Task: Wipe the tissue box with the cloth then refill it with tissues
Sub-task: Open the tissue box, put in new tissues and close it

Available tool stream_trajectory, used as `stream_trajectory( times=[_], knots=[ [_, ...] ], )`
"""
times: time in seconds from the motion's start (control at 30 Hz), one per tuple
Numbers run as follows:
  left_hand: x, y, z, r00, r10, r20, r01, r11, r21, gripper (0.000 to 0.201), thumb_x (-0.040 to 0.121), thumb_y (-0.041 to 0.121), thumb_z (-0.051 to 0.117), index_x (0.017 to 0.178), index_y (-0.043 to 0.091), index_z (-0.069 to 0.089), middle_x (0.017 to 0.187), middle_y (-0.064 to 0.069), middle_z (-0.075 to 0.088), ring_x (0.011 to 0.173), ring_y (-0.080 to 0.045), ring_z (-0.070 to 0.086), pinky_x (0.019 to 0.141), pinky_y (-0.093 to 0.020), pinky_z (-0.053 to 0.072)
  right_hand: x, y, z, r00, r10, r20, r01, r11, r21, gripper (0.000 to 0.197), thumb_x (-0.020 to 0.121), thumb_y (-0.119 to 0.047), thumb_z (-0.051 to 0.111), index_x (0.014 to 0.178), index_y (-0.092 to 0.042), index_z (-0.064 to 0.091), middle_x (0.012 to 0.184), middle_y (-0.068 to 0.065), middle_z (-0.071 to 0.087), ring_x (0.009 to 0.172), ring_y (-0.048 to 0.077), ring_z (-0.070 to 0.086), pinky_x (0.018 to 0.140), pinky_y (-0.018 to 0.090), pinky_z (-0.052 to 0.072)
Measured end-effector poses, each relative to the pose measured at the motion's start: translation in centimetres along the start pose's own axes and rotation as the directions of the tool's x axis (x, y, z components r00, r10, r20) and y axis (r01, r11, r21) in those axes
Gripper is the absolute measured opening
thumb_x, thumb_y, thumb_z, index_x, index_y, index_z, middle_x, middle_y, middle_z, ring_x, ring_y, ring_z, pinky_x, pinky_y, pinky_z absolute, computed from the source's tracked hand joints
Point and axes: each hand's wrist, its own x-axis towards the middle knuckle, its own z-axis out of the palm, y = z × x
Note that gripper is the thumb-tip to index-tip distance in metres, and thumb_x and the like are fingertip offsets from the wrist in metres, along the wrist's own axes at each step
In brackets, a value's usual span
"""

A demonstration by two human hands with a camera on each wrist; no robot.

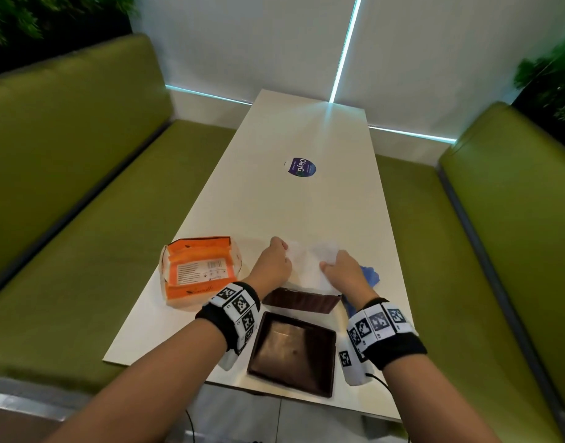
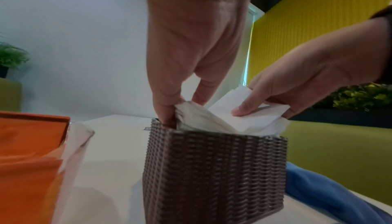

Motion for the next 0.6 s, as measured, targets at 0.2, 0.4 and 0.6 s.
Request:
stream_trajectory(
  times=[0.2, 0.4, 0.6],
  knots=[
    [0.3, 0.2, 1.6, 0.999, -0.004, 0.039, -0.005, 0.975, 0.222, 0.039, 0.095, -0.006, 0.034, 0.134, -0.011, 0.034, 0.128, -0.026, 0.053, 0.113, -0.035, 0.058, 0.08, -0.039, 0.044, 0.4, -0.7, 1.4, 0.999, -0.042, 0.0, 0.041, 0.973, -0.227, 0.042, 0.1, -0.018, 0.047, 0.131, 0.008, 0.04, 0.128, 0.021, 0.059, 0.119, 0.034, 0.056, 0.09, 0.034, 0.045],
    [0.2, -0.3, 1.8, 0.996, 0.066, 0.06, -0.083, 0.934, 0.348, 0.045, 0.094, -0.008, 0.034, 0.139, -0.008, 0.03, 0.126, -0.027, 0.05, 0.104, -0.036, 0.059, 0.073, -0.034, 0.042, 1.1, -1.1, 2.6, 1.0, 0.03, -0.008, -0.031, 0.952, -0.306, 0.038, 0.1, -0.013, 0.045, 0.133, 0.006, 0.039, 0.134, 0.018, 0.055, 0.121, 0.03, 0.056, 0.091, 0.034, 0.044],
    [-0.5, -1.1, 1.4, 0.989, 0.126, 0.071, -0.144, 0.897, 0.417, 0.042, 0.09, -0.011, 0.036, 0.131, 0.0, 0.04, 0.125, -0.021, 0.044, 0.06, -0.012, 0.036, 0.062, -0.03, 0.036, 0.3, 1.1, 2.1, 0.942, -0.305, -0.138, 0.197, 0.839, -0.507, 0.04, 0.096, -0.026, 0.053, 0.129, -0.005, 0.043, 0.129, 0.014, 0.051, 0.117, 0.03, 0.047, 0.094, 0.034, 0.038]
  ],
)
